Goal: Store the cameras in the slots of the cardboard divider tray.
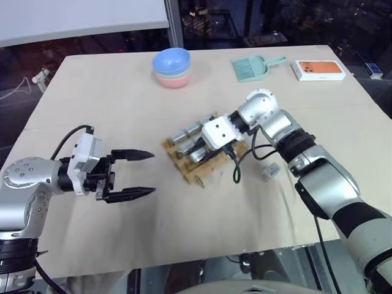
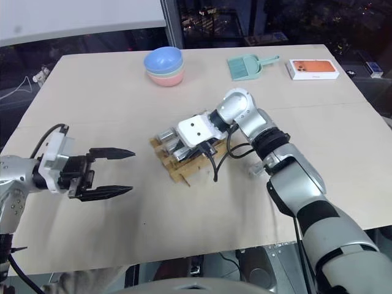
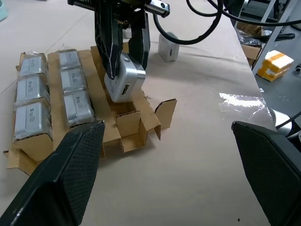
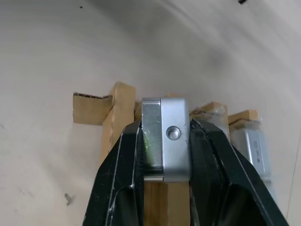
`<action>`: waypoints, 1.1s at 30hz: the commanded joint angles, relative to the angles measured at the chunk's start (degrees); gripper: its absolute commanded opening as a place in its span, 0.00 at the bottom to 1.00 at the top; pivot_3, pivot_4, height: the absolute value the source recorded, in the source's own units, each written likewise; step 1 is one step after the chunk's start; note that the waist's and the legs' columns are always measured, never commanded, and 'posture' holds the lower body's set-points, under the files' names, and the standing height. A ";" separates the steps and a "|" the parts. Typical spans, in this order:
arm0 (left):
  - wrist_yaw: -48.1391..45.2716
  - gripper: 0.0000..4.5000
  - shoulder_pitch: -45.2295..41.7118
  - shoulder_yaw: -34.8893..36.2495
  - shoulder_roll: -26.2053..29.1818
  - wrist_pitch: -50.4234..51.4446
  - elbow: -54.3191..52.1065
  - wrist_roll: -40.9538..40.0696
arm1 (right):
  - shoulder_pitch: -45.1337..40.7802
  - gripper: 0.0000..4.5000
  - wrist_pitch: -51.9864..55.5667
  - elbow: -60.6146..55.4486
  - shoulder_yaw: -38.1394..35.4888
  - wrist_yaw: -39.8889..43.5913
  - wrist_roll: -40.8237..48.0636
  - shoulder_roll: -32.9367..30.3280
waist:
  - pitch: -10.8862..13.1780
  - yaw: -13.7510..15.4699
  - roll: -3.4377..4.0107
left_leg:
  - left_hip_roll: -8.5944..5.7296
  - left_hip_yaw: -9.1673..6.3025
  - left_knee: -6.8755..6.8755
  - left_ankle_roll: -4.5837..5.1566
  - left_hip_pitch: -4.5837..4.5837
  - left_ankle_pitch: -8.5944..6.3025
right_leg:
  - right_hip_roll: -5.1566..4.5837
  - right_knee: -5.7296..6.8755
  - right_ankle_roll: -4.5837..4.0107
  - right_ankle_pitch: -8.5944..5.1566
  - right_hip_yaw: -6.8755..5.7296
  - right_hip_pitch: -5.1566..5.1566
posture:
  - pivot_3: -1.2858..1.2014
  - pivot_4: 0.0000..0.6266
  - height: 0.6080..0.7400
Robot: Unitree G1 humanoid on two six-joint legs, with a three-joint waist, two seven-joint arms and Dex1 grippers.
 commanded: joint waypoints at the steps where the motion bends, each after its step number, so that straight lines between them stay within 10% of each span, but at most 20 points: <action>1: 0.19 1.00 0.05 1.37 0.18 -0.39 -1.47 -0.92 | 0.11 0.17 0.14 -1.30 0.63 1.78 -0.82 0.19 | 0.01 0.02 0.01 | 0.00 0.00 0.00 0.00 -0.01 0.00 | 0.00 0.00 0.00 0.00 0.00 0.00 | 0.52 0.24 1.00; 16: 1.11 1.00 1.24 1.69 -0.23 -0.43 -2.27 -1.05 | 0.20 0.17 3.24 2.62 1.21 2.32 -2.77 0.39 | 0.02 0.26 0.03 | -0.04 -0.01 -0.05 -0.24 -0.21 0.13 | -0.05 -0.21 0.01 0.01 -0.13 -0.03 | 0.52 0.24 1.00; 23: 1.01 1.00 1.46 1.85 -0.02 -0.43 -2.32 -1.13 | 0.40 0.86 3.56 0.48 -2.13 1.54 0.83 0.82 | 0.03 0.10 0.04 | -0.04 -0.03 -0.06 -0.23 -0.22 0.13 | -0.04 -0.21 0.03 0.02 -0.16 -0.04 | 0.52 0.24 1.00; 33: -0.15 1.00 -2.29 -1.27 -0.35 -0.75 -1.03 -0.45 | 9.09 0.86 34.97 -33.14 -11.55 3.90 16.72 -15.42 | 0.05 1.33 0.04 | 0.01 -0.15 -0.04 -0.11 -0.32 0.06 | -0.15 -0.24 0.06 0.04 -0.28 -0.02 | 0.52 0.24 1.00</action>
